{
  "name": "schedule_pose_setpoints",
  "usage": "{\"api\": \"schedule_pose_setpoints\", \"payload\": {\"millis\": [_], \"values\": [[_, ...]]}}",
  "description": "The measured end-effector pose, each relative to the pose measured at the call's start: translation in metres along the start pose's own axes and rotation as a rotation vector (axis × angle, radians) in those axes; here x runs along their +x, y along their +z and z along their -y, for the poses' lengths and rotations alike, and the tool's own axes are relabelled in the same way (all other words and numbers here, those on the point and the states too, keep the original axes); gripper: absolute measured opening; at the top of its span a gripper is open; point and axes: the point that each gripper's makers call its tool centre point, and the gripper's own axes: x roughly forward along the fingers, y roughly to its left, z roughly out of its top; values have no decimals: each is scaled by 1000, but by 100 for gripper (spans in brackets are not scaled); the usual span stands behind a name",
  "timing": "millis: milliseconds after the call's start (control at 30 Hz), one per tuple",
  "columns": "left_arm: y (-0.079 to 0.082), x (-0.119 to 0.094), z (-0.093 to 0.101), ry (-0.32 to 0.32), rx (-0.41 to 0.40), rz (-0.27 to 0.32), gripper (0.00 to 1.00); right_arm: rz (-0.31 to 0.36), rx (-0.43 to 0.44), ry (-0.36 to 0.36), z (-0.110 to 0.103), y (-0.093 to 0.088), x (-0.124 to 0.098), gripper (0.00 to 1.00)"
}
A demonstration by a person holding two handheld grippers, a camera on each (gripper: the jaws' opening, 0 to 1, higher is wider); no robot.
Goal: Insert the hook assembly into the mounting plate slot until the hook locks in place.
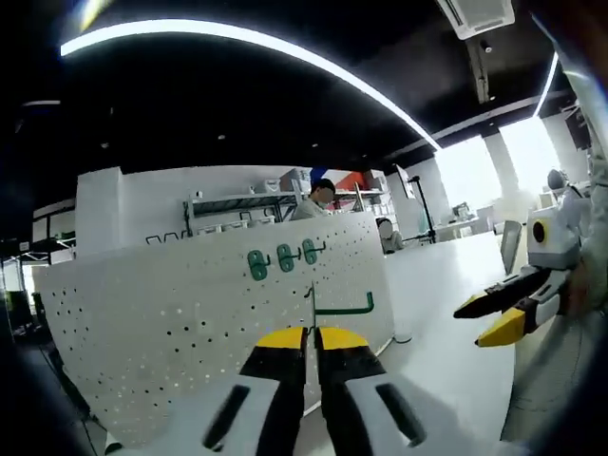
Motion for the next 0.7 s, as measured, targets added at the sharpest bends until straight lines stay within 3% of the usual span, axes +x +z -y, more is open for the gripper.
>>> {"api": "schedule_pose_setpoints", "payload": {"millis": [333,700], "values": [[-4,-13,-12,83,-118,34,4,-6,-5,-14,4,-1,-1,41],[2,-22,-14,122,-129,76,4,-4,-15,-27,6,1,-2,41]]}}
